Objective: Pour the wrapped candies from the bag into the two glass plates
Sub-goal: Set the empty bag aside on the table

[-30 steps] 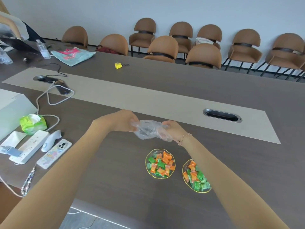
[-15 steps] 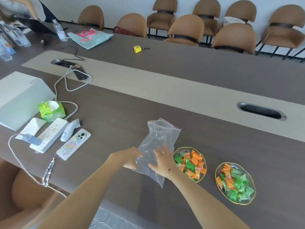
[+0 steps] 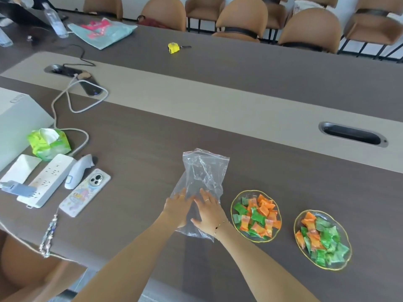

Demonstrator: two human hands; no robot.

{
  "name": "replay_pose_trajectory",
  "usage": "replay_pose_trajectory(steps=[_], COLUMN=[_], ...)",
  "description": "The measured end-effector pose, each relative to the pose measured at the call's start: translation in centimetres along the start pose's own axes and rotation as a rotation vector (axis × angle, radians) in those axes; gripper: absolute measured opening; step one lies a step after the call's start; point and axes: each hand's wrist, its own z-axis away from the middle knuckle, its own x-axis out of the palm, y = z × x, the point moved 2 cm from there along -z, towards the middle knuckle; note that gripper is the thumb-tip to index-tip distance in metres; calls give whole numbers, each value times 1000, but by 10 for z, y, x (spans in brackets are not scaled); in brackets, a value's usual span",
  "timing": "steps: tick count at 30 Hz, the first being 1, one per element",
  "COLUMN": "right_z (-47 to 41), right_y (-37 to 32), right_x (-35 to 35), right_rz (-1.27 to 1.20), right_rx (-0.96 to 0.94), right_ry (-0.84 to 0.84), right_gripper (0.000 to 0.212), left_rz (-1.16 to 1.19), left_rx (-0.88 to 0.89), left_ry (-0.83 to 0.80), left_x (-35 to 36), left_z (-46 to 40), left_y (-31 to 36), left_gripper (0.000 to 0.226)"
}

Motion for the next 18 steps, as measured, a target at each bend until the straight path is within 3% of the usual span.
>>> replay_pose_trajectory(steps=[3,7,9,12,15,18], right_z=[8,33,62,121,180,224], right_y=[8,34,68,148,226,268], right_x=[-6,-37,-55,-64,-50,-32], right_rz=[6,-231,-360,-456,-503,-495], right_rx=[-57,-51,131,520,920,1146], right_ry=[-23,368,539,590,550,446], right_gripper=[66,48,42,39,38,35], left_rz=[-16,50,278,631,675,728], left_rx=[-47,-65,-23,-9,-32,-117], left_ry=[-2,234,308,228,162,155], left_x=[2,-18,-28,-34,-28,-13], left_z=[-13,-12,-11,-10,-12,-15], left_y=[2,17,36,73,110,135], left_gripper=[70,62,51,44,41,37])
